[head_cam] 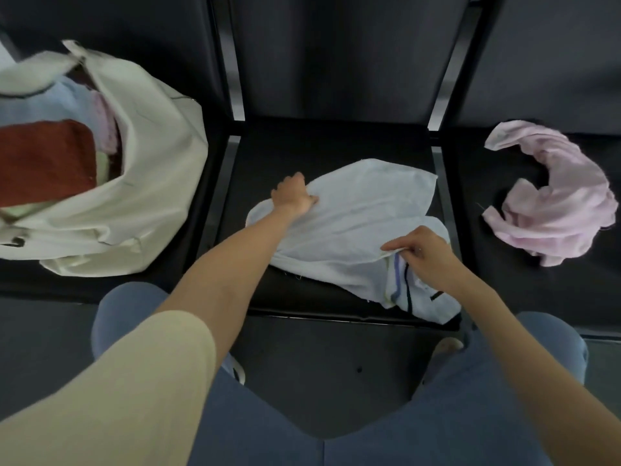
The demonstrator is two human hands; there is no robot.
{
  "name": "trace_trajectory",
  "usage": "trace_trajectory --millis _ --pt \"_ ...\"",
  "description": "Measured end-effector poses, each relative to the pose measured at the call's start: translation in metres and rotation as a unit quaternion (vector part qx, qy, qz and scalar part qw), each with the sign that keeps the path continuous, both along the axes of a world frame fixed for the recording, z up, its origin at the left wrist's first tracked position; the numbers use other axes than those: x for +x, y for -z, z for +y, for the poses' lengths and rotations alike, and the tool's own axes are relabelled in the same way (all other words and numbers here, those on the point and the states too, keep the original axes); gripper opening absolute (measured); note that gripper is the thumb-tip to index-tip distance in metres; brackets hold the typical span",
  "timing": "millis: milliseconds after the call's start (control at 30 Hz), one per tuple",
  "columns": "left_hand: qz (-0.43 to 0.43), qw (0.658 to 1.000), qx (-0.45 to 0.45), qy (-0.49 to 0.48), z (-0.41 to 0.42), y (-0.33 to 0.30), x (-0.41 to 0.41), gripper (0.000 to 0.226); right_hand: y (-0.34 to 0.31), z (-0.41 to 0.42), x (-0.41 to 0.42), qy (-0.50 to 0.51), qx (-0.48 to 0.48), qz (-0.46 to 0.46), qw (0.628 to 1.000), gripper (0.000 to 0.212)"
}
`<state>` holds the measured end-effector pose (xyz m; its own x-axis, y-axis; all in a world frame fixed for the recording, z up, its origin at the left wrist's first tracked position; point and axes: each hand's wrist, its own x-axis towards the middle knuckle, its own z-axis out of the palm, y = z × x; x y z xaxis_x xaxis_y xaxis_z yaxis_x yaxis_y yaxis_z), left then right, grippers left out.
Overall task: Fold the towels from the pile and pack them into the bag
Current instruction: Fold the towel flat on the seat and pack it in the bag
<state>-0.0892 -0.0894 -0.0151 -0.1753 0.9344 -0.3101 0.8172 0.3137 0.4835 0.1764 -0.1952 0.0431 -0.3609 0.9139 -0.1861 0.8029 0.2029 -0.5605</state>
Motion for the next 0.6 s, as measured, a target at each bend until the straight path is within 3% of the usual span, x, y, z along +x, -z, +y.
trace_trajectory --millis 100,200,267,400,500,600 --pt "0.016 0.994 0.102 0.035 -0.012 -0.001 0.020 0.020 0.006 -0.005 0.004 0.046 0.015 0.016 0.999 0.031" --pt "0.005 0.952 0.263 0.154 -0.038 -0.013 0.045 0.020 0.001 -0.016 0.005 0.108 0.019 0.094 0.989 0.015" --pt "-0.009 0.929 0.268 0.256 -0.062 -0.017 0.059 0.019 0.002 -0.023 0.010 0.128 0.008 0.128 0.983 0.015" --pt "0.019 0.899 0.188 0.394 -0.107 -0.003 0.053 0.019 0.012 -0.035 0.024 0.115 -0.063 0.148 0.980 0.018" --pt "-0.017 0.935 0.114 0.335 -0.119 0.000 0.042 0.021 0.023 -0.040 0.032 0.111 -0.075 0.146 0.980 0.024" --pt "-0.069 0.962 0.137 0.228 -0.110 -0.005 0.043 0.016 0.031 -0.042 0.032 0.133 -0.054 0.144 0.979 0.028"
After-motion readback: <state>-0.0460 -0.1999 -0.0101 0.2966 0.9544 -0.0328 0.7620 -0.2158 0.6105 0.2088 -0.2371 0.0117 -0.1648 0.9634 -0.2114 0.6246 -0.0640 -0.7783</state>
